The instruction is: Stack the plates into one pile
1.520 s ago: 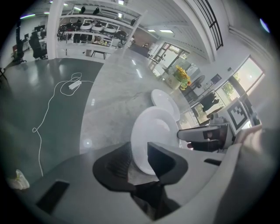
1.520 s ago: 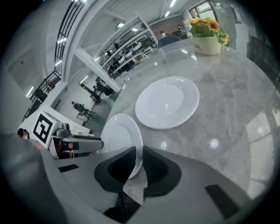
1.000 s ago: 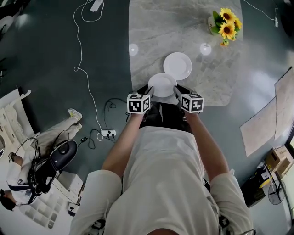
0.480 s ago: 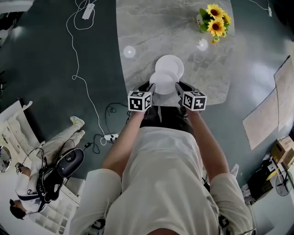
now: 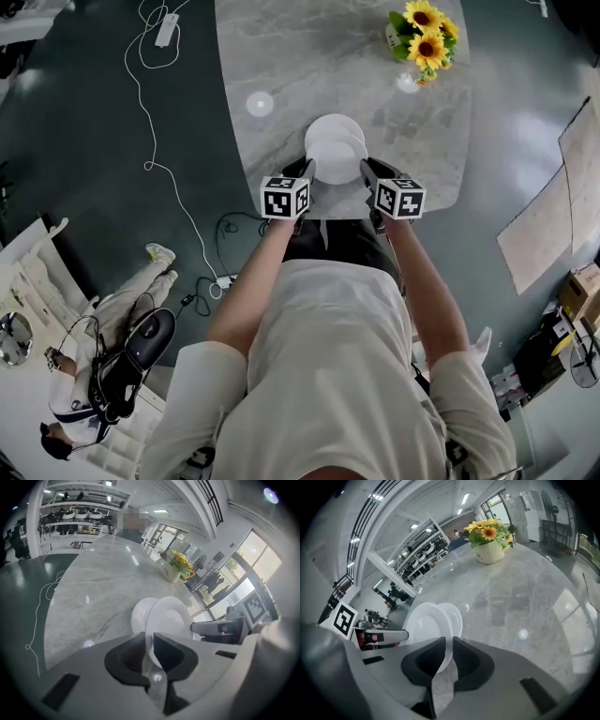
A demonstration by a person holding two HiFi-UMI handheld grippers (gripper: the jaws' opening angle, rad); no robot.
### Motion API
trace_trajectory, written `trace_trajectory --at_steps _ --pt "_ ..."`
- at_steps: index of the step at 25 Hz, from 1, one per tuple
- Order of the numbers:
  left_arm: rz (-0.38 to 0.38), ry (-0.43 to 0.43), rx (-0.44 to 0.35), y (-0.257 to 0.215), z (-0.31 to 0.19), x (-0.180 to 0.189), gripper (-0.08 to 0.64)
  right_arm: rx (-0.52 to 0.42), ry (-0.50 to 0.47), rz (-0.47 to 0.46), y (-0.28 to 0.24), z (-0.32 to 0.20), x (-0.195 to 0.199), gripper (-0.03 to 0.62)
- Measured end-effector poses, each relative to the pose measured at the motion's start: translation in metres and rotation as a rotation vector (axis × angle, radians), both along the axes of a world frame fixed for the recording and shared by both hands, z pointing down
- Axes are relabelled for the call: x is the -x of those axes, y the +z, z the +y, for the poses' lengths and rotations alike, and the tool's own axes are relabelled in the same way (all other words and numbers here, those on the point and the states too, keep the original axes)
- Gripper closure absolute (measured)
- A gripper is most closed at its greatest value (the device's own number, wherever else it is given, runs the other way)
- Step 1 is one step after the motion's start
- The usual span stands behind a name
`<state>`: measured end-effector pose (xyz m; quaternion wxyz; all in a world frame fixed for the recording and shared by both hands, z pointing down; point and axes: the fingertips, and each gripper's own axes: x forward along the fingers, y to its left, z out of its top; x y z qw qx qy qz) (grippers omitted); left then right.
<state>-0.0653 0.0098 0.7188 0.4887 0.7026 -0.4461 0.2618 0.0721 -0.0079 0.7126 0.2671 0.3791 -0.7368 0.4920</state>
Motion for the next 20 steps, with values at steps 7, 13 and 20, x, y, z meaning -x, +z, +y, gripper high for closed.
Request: trace_trajectory --at_steps 7,13,20 --pt "-0.001 0.013 0.015 0.006 -0.01 -0.003 0.506 -0.004 -0.003 0.008 0.003 -0.012 -0.003 0.523" --pt "-0.008 0.018 0.022 0.011 -0.018 -0.003 0.506 -0.02 -0.026 0.029 0.007 -0.022 -0.002 0.523" --pt "-0.057 0.055 0.021 0.017 -0.024 0.001 0.492 -0.046 -0.086 0.071 0.012 -0.033 0.004 0.523"
